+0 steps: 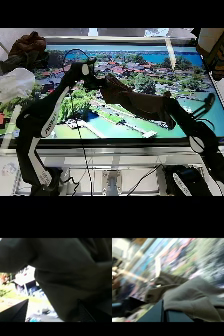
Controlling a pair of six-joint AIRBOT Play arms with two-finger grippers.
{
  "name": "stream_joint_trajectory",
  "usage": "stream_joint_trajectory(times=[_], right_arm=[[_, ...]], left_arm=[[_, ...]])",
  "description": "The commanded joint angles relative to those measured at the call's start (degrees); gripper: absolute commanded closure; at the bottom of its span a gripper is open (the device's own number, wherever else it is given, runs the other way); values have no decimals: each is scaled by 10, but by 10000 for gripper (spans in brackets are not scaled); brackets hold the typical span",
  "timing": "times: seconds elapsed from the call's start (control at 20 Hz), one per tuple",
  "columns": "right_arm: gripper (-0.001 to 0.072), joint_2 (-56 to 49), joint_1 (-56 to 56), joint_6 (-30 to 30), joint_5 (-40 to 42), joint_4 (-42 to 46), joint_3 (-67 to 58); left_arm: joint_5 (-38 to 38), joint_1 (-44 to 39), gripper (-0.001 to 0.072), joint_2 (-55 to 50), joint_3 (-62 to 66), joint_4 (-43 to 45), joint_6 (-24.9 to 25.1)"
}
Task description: Fold the shirts.
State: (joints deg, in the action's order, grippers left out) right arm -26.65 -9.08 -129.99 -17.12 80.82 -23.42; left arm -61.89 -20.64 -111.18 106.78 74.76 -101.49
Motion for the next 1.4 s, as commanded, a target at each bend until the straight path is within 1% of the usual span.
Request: stream_joint_trajectory(times=[0.0,0.1,0.25,0.4,0.5,0.65,0.75,0.8,0.9,1.1,1.25,1.35], right_arm=[[684,116,64,71,-205,15,0],[684,139,66,71,-267,15,-1],[684,154,66,71,-289,14,-1],[684,158,66,71,-298,14,-6],[684,158,66,71,-338,44,-32],[685,162,66,72,-407,99,-95],[685,164,66,77,-417,101,-119],[685,165,66,85,-417,87,-123],[685,165,66,85,-417,70,-122],[685,165,66,85,-417,79,-122],[685,165,66,85,-409,90,-122],[685,165,66,85,-400,90,-122]], left_arm=[[46,56,20,-6,0,-111,-7],[30,77,19,-10,0,-97,-8],[-31,97,20,-18,0,-120,-4],[-103,91,19,-33,0,-193,59],[-89,84,19,-43,0,-190,59],[-21,84,20,-54,0,-203,42],[12,84,20,-62,0,-212,42],[20,84,20,-66,0,-212,42],[23,84,20,-72,0,-211,47],[10,84,20,-76,0,-207,75],[0,84,20,-76,0,-206,109],[1,84,20,-78,0,-210,114]])
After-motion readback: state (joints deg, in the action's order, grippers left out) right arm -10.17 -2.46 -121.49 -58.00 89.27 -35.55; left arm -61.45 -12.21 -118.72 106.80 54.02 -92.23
